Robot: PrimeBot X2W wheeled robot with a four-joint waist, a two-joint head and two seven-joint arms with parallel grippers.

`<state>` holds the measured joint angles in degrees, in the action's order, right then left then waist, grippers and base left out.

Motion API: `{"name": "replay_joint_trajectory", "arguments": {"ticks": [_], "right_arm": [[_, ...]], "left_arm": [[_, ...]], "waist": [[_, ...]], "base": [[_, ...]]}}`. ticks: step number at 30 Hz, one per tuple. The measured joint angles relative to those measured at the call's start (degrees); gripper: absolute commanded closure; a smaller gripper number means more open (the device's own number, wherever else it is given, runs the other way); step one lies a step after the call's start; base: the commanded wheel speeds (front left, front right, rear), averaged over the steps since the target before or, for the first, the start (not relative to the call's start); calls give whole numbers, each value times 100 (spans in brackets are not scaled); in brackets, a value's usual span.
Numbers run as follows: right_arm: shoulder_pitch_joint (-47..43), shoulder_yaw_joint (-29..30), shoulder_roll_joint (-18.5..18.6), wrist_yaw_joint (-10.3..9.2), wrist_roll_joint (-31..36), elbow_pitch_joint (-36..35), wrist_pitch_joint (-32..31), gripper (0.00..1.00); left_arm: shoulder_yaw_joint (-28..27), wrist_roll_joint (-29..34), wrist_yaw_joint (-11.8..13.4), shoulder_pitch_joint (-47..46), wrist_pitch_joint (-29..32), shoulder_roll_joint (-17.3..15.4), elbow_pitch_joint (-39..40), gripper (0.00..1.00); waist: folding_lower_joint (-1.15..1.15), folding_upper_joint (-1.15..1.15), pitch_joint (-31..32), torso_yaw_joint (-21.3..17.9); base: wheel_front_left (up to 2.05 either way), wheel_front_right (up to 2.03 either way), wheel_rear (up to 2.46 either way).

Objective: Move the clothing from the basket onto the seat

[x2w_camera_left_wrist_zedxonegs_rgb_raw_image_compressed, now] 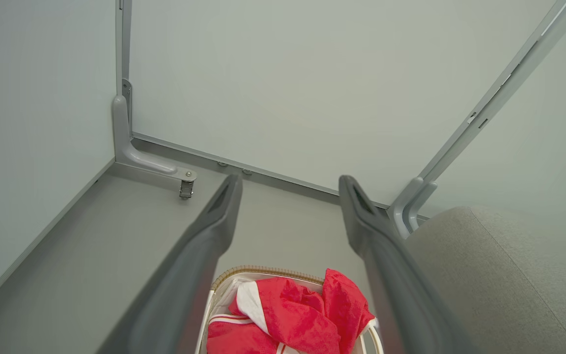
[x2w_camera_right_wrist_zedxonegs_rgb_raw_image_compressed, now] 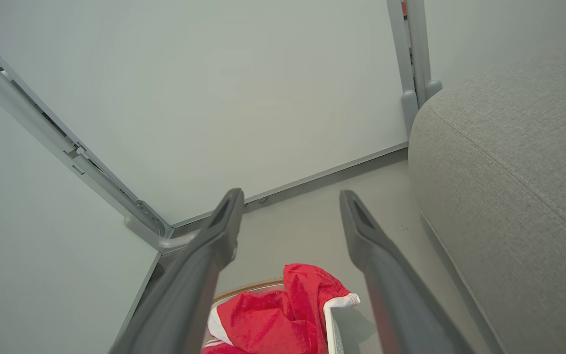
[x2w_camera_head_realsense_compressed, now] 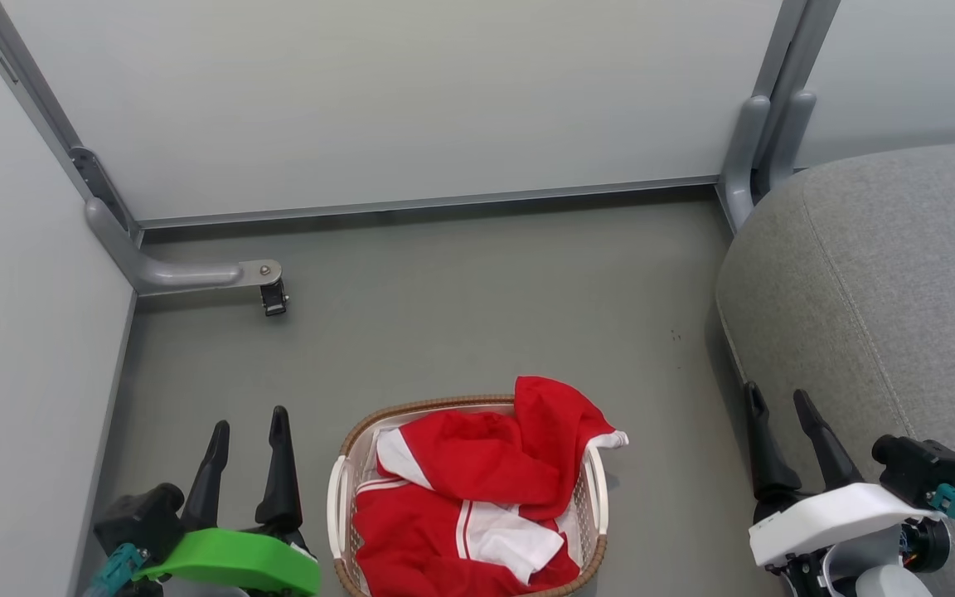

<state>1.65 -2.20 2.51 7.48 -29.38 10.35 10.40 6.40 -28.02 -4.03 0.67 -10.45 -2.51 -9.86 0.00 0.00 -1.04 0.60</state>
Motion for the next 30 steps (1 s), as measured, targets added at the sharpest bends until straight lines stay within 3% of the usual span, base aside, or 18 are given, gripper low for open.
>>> {"name": "replay_joint_trajectory", "arguments": {"ticks": [30], "right_arm": [[-163,-155,13,0,1415,-4,353,0]], "left_arm": [[169,1084,100,171,-347,-14,-244,0]], "waist": [[0,0,67,32]], "base": [[0,0,0]]}}
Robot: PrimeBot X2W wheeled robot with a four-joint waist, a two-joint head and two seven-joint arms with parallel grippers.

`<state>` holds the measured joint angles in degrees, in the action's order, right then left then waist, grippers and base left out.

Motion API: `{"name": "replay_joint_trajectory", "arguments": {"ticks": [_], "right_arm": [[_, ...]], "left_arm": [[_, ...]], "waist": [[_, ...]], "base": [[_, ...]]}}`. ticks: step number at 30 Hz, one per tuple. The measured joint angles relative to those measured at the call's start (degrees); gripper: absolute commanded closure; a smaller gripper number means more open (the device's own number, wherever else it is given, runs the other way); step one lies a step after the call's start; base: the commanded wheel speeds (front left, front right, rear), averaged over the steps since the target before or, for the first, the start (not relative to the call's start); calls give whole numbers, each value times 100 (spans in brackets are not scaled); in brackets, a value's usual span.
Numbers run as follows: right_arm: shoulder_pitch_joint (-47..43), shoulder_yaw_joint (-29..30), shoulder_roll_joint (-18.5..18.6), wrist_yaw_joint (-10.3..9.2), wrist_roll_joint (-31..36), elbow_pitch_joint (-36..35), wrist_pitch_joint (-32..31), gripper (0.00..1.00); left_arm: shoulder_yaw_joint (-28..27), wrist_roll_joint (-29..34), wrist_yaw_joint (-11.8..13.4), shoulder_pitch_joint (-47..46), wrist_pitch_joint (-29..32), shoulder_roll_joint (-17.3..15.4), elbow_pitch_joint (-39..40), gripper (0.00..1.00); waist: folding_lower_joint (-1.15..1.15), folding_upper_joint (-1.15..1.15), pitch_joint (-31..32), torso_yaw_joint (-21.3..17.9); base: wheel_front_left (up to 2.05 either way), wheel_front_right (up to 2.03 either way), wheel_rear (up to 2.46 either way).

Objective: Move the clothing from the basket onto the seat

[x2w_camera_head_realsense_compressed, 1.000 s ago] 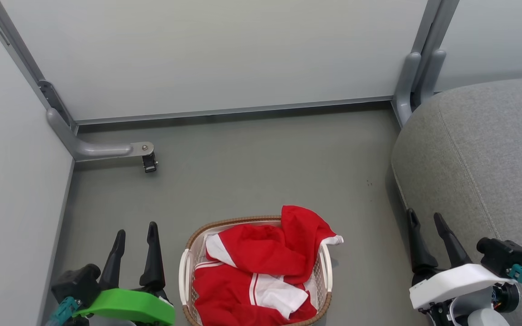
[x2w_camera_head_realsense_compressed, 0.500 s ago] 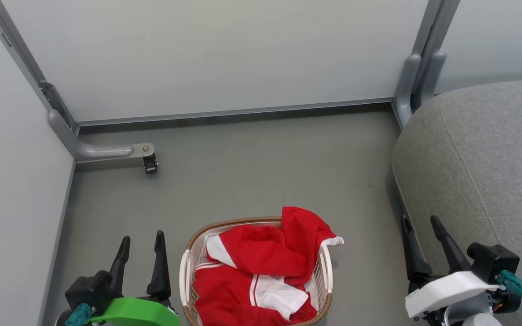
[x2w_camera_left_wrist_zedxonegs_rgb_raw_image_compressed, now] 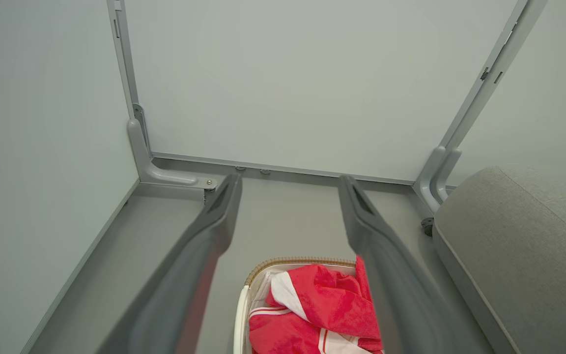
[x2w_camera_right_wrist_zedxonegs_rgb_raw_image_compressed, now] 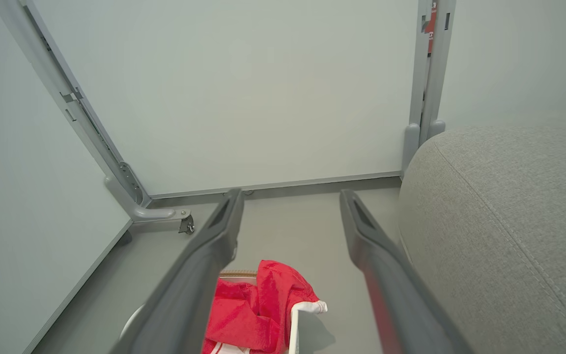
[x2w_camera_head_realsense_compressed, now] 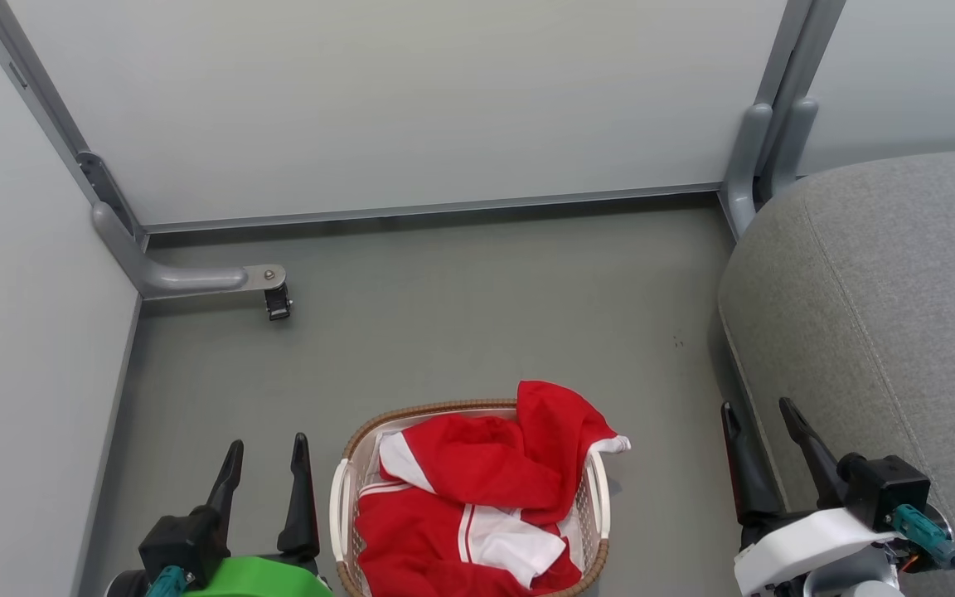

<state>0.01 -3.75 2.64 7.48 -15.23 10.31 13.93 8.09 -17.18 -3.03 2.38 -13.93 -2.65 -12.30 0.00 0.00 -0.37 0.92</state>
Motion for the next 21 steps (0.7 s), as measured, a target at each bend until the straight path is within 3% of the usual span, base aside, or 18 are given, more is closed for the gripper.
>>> {"name": "replay_joint_trajectory", "arguments": {"ticks": [21], "right_arm": [[-37,-46,5,1,424,64,108,0]], "left_arm": [[74,345,8,27,-120,-3,-171,0]], "waist": [[0,0,6,12]], "base": [[0,0,0]]}}
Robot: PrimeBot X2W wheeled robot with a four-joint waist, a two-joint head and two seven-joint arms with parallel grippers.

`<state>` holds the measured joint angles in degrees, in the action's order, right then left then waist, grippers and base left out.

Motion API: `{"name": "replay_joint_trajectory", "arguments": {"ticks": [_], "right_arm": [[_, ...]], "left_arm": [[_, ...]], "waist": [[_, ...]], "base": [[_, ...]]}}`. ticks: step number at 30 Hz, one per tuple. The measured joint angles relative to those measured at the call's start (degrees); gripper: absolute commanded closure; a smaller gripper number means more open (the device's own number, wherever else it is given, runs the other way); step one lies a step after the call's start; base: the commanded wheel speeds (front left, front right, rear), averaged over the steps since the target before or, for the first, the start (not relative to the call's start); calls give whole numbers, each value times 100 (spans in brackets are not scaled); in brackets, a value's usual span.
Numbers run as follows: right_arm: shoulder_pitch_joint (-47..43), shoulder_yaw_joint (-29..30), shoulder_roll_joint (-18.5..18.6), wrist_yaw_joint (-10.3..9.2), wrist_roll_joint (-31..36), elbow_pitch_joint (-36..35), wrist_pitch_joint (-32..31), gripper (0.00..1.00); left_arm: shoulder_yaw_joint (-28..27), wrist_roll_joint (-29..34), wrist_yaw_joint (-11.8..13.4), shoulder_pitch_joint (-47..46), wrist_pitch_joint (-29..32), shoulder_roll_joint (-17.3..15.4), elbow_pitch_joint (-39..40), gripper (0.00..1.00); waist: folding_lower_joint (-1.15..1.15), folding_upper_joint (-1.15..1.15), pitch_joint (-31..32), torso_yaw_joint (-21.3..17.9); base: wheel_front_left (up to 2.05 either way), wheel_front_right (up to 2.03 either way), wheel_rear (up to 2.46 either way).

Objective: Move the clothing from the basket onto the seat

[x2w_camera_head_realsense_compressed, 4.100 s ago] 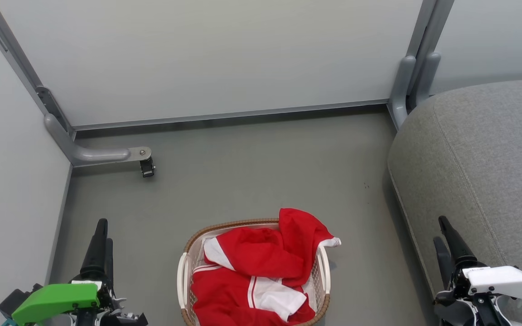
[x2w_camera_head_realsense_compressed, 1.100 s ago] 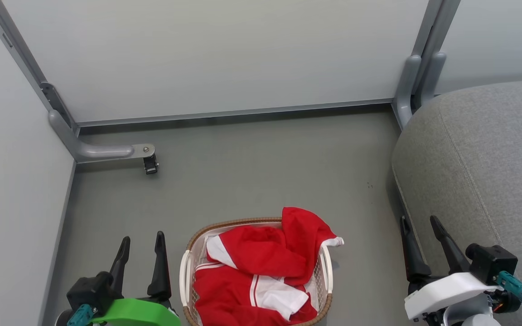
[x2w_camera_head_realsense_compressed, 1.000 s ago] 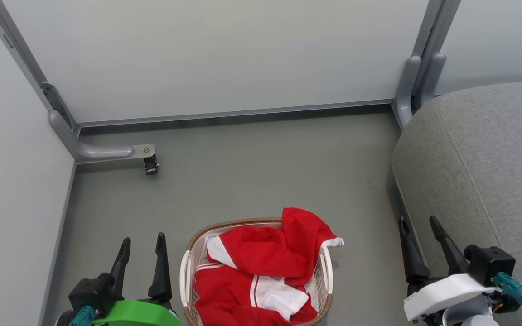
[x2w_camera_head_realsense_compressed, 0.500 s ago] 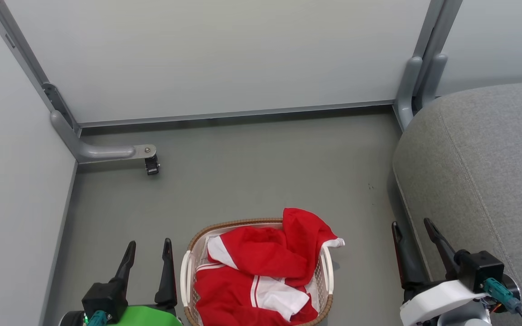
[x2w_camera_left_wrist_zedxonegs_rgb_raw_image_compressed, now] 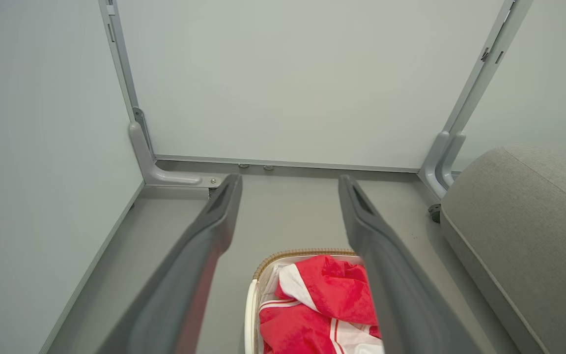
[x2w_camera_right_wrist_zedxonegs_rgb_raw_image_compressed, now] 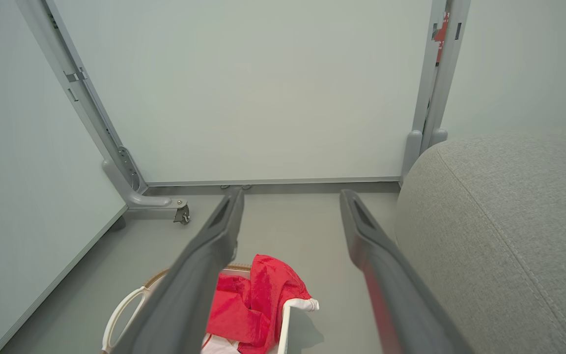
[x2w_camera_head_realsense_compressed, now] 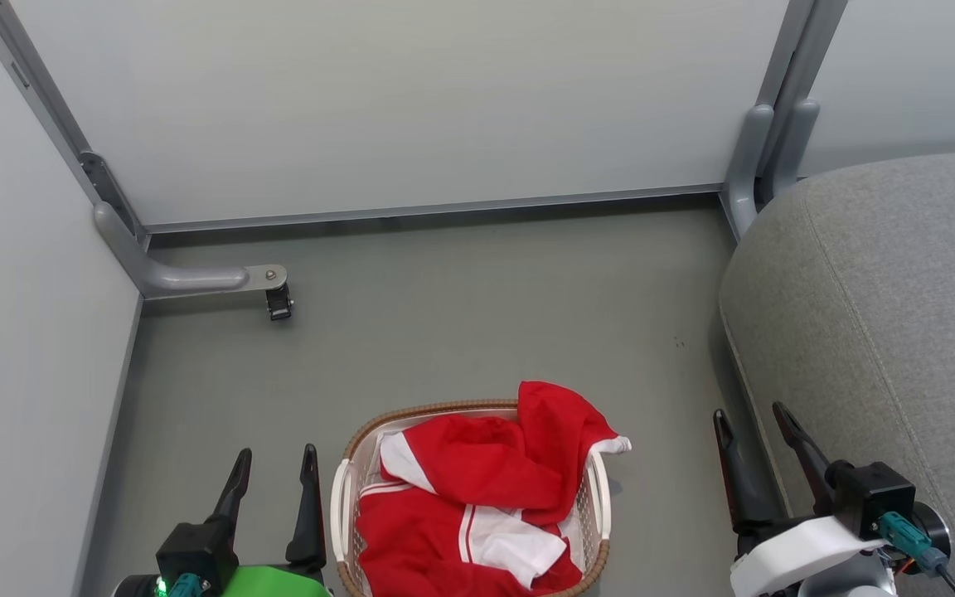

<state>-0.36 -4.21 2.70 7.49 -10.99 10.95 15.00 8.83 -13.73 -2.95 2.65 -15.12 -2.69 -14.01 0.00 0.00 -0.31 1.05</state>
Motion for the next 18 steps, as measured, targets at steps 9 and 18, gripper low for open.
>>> {"name": "replay_joint_trajectory", "arguments": {"ticks": [9,18], "right_arm": [[0,1,0,0,0,4,0,0],[34,64,0,0,1,-53,0,0]], "left_arm": [[9,-52,1,0,0,0,-33,0],[76,48,-12,-192,0,-1,-76,0]], "waist": [[0,0,-15,-15],[0,0,-170,-55]], "base": [[0,0,0],[0,0,0]]}}
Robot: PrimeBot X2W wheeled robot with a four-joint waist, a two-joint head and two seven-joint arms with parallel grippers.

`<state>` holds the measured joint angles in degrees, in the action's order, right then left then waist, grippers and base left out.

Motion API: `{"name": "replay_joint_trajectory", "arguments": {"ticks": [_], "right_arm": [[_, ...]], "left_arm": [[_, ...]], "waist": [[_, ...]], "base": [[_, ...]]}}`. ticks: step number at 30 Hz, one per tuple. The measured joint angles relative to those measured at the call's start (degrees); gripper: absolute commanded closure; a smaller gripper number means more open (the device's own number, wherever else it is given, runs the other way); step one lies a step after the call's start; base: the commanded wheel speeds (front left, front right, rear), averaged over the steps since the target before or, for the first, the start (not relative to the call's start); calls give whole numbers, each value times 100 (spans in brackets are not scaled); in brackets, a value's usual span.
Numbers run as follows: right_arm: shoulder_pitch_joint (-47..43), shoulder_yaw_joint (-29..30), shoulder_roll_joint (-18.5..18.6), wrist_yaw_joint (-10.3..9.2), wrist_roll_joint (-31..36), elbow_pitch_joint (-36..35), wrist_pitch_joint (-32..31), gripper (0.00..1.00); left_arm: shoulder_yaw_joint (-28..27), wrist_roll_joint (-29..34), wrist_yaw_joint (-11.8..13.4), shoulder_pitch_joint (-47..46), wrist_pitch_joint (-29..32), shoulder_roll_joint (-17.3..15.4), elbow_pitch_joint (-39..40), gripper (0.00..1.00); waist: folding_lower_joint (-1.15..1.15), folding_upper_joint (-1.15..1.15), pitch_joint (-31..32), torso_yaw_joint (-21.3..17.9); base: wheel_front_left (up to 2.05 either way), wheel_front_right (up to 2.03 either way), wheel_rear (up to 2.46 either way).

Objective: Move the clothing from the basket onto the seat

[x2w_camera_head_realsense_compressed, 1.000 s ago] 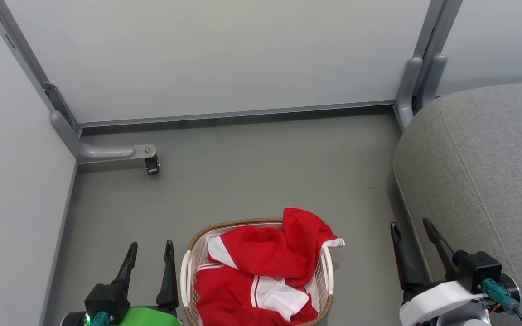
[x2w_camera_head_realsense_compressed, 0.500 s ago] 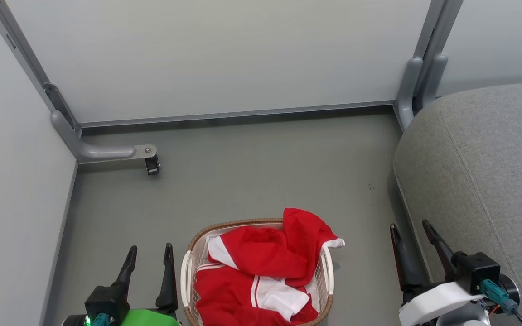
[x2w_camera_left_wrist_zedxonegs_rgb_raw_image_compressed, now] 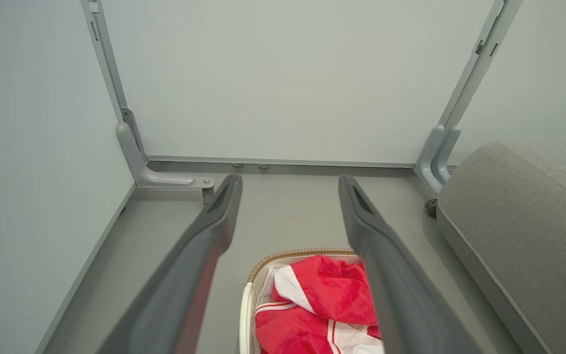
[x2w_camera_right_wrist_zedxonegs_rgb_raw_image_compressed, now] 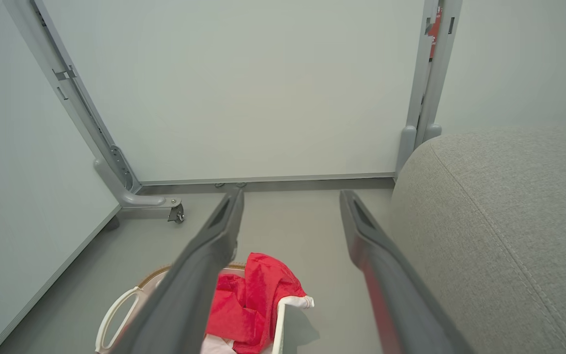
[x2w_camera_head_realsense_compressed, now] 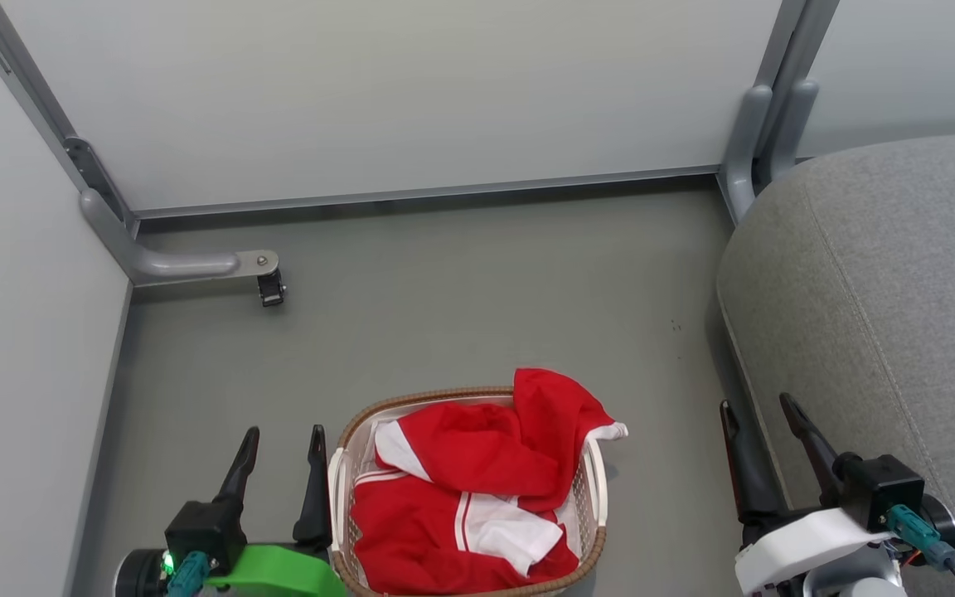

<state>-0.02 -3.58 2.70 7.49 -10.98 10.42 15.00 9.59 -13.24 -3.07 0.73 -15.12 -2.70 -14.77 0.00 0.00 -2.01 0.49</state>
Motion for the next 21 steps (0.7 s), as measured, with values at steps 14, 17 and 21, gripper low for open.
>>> {"name": "replay_joint_trajectory", "arguments": {"ticks": [14,17,21], "right_arm": [[862,443,3,0,51,-428,1,0],[1159,504,4,0,23,-545,1,0],[1537,573,7,0,-73,-688,7,0]], "left_arm": [[391,735,-349,-1730,-4,-88,-490,0],[669,876,-394,-2177,-5,-168,-880,0],[1129,1079,-421,-2805,-4,-278,-1534,0]], "waist": [[0,0,-989,-155],[0,0,-1352,-222],[0,0,-1896,-343]], "base": [[0,0,0],[0,0,0],[0,0,0]]}}
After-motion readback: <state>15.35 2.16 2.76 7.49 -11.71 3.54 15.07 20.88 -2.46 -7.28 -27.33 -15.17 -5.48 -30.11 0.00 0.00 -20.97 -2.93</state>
